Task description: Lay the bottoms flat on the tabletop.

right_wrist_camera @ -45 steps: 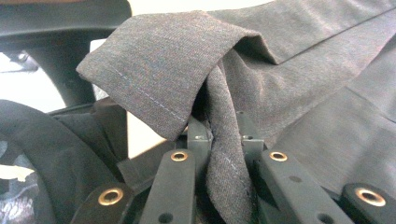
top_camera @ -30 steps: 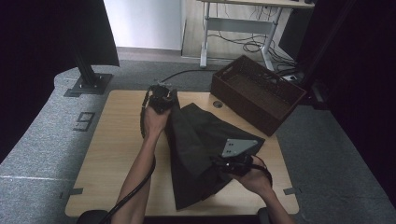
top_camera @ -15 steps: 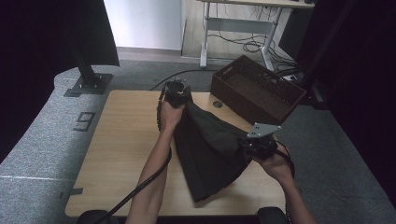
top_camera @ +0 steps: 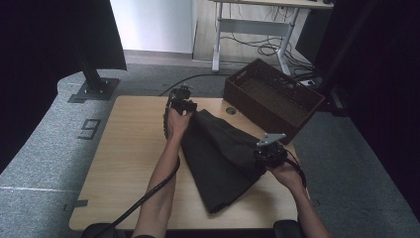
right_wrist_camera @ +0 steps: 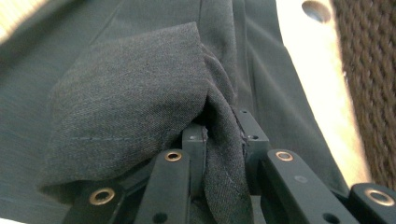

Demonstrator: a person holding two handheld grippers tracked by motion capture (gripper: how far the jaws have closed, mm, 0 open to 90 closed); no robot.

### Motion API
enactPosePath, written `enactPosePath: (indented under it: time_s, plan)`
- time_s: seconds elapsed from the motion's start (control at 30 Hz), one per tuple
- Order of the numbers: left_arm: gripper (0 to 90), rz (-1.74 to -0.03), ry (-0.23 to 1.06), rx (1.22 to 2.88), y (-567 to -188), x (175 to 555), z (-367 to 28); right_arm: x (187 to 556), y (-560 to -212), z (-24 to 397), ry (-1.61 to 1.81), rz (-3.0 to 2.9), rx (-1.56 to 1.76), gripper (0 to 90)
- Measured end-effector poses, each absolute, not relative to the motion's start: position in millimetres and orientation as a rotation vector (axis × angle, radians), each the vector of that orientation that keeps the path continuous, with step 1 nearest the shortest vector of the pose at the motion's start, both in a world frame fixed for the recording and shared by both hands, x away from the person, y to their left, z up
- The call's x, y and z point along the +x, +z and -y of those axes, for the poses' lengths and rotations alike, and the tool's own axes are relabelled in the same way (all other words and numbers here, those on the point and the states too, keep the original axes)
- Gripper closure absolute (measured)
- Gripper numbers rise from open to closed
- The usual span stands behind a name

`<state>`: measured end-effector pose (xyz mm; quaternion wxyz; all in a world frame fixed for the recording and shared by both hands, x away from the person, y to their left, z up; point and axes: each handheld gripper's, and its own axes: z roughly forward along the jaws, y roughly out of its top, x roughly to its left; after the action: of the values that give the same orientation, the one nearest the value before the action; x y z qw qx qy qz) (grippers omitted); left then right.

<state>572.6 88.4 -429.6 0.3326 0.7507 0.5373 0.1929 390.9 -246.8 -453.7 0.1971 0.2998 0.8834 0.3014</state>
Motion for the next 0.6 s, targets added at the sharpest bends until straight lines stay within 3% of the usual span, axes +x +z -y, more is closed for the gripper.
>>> enactPosePath:
  time_s: [0.17, 0.3, 0.47, 0.6]
  plan:
    - [58.4, -1.392, 0.516, 1.933, -425, 568, -107, 395, -468, 253, 0.791, -2.493, 0.851, 73.6]
    - [51.2, -1.314, 0.477, 1.919, -431, 560, -110, 395, -477, 258, 0.743, -2.513, 0.854, 64.5]
    - [35.4, -1.237, 0.476, 1.946, -440, 546, -104, 383, -485, 273, 0.765, -2.548, 0.883, 43.8]
    - [25.1, -1.190, 0.431, 1.949, -447, 532, -97, 369, -485, 291, 0.757, -2.577, 0.875, 32.3]
